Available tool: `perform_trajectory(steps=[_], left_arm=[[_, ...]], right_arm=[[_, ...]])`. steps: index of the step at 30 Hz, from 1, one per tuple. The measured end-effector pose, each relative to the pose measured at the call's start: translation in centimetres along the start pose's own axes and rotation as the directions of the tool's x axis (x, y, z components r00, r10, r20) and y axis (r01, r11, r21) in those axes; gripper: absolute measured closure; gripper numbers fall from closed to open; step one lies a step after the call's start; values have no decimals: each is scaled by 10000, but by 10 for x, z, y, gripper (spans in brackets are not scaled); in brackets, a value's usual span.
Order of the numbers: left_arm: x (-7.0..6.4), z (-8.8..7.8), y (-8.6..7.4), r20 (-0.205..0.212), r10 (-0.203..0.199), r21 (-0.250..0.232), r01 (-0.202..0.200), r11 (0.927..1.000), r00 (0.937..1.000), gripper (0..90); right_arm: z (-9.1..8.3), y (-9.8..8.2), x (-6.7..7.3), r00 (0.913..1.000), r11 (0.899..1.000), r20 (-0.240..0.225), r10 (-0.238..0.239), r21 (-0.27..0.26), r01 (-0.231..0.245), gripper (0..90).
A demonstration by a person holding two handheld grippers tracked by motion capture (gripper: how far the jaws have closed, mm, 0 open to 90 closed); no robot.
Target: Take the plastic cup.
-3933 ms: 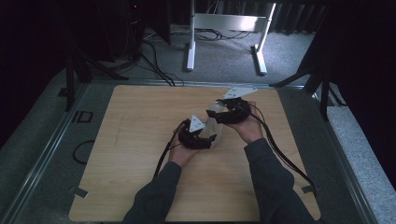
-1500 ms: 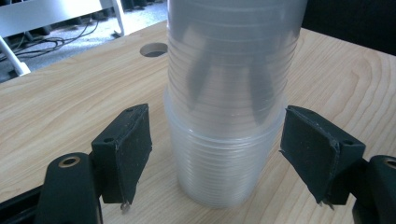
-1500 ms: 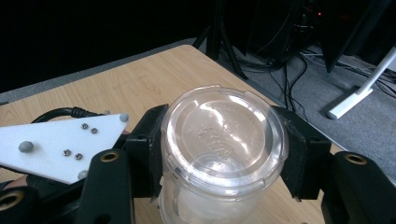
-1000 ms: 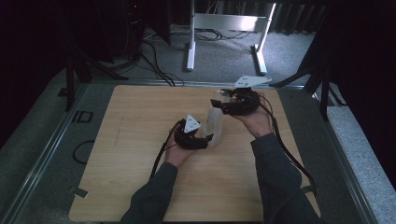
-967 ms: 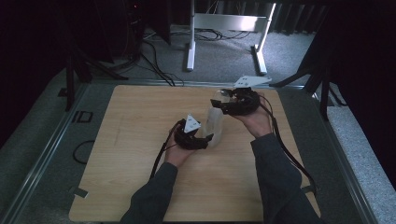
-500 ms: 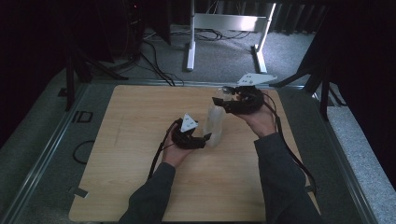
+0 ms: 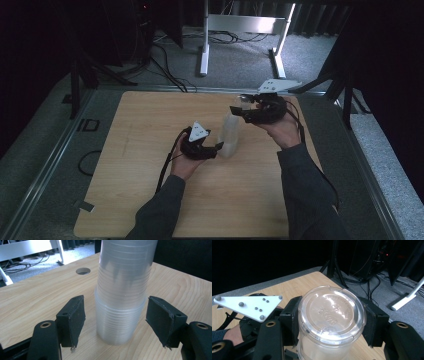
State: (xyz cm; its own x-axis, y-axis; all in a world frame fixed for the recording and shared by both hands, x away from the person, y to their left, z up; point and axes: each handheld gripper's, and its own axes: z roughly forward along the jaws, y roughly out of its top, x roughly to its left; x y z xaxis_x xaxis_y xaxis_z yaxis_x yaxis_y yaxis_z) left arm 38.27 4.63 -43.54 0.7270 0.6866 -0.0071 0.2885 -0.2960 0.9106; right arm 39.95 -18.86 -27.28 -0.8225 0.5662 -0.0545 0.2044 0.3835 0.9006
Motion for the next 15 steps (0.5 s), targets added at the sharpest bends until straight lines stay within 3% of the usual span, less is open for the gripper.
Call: perform_trajectory(steps=[15], left_arm=[[1,-13,-4,207,-107,-71,109,9999,9997,313]], right_arm=[[-7,-4,8,9994,10000,-332,33,95,-29,411]])
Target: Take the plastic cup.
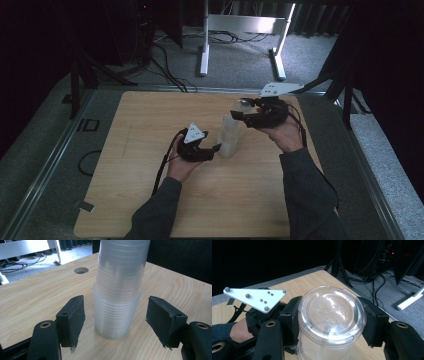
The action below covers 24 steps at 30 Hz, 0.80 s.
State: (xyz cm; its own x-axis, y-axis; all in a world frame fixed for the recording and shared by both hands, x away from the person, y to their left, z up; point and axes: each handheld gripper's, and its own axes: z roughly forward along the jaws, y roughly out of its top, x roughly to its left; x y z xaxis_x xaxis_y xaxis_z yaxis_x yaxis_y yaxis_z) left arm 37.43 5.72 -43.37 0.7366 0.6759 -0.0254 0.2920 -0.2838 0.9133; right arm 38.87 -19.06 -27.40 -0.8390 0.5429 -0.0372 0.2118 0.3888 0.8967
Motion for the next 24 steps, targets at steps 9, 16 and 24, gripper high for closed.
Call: perform_trajectory(steps=[9,16,24], left_arm=[[-2,-9,-4,54,-36,-255,37,9997,10000,303],[-2,-22,-6,62,31,-374,-29,9993,10000,300],[-3,-34,-12,-16,52,-542,-53,9985,10000,301]], right_arm=[[1,-4,9,9997,9999,-225,-89,98,91,411],[1,-6,18,9990,9996,-419,-173,211,182,411],[7,-11,23,9984,9987,-541,-138,476,164,411]])
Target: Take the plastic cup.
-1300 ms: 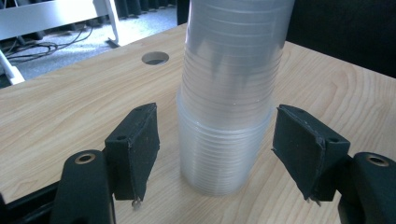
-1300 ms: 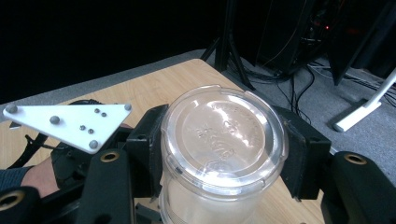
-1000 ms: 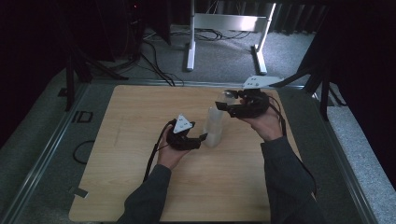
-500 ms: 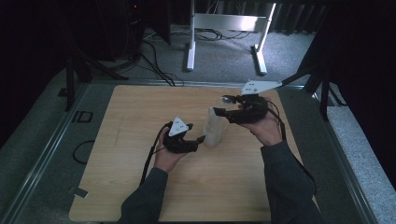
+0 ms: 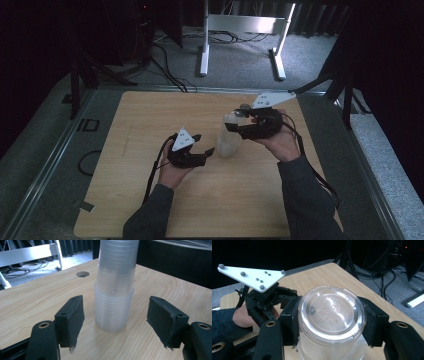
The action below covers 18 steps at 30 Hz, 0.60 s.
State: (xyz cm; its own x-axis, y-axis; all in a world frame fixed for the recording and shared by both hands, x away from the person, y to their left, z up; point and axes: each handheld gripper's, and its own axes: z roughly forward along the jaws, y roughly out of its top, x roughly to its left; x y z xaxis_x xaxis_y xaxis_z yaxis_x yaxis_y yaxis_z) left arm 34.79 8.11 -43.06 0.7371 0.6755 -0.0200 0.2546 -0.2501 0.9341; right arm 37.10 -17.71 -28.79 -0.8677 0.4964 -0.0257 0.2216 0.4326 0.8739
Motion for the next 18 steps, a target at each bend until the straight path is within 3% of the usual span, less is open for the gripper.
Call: perform_trajectory(steps=[2,9,18], left_arm=[[0,-6,-3,59,-93,-102,94,9999,9999,300],[-1,-19,-4,141,-110,-215,113,9997,9998,300],[-3,-25,-3,283,-121,-323,130,9994,9995,292]], right_arm=[[5,-2,3,9999,9996,-15,-138,248,138,411],[8,-12,0,9997,9999,-239,104,100,-102,411],[14,-15,3,9998,9999,-192,45,150,-42,411]])
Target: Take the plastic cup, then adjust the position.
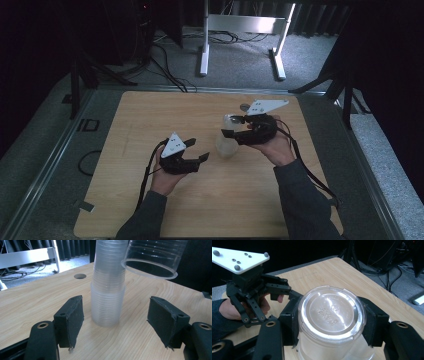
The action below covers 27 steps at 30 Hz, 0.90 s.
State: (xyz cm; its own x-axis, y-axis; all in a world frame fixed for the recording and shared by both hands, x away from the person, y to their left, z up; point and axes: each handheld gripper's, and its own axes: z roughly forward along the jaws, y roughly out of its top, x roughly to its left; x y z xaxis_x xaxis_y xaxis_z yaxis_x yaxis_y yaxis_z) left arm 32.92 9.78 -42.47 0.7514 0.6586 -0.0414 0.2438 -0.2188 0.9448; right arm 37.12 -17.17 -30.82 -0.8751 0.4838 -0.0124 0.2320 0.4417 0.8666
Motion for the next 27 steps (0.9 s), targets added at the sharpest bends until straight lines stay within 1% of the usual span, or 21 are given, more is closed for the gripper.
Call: perform_trajectory(steps=[3,4,6,9,12,18,22,27], left_arm=[[1,-1,-1,7,-1,11,1,10000,10000,290],[1,-2,-1,4,-6,2,6,10000,10000,289],[1,-3,-1,61,-51,-42,52,10000,10000,287],[1,-3,-1,88,-69,-61,70,10000,9999,282],[0,-3,-1,130,-83,-60,84,9999,9999,275],[-3,-4,1,293,-25,-97,28,9999,9996,265],[-5,-5,5,619,40,-136,-31,9999,9981,257],[-7,-5,12,944,140,-56,-136,9999,9954,249]], right_arm=[[2,-2,0,10000,10000,-27,19,-67,-19,411],[3,-3,0,9999,9999,-85,106,-64,-107,411],[4,-5,-1,9999,9999,-76,143,-41,-143,411],[7,-12,-4,9994,9995,-80,325,18,-324,411],[7,-13,-4,9995,9995,-45,310,53,-310,411],[10,-14,-3,9995,9996,-158,255,134,-253,411],[15,-15,0,9994,9995,-270,224,224,-218,411],[20,-17,2,9989,9993,-435,201,317,-187,411]])
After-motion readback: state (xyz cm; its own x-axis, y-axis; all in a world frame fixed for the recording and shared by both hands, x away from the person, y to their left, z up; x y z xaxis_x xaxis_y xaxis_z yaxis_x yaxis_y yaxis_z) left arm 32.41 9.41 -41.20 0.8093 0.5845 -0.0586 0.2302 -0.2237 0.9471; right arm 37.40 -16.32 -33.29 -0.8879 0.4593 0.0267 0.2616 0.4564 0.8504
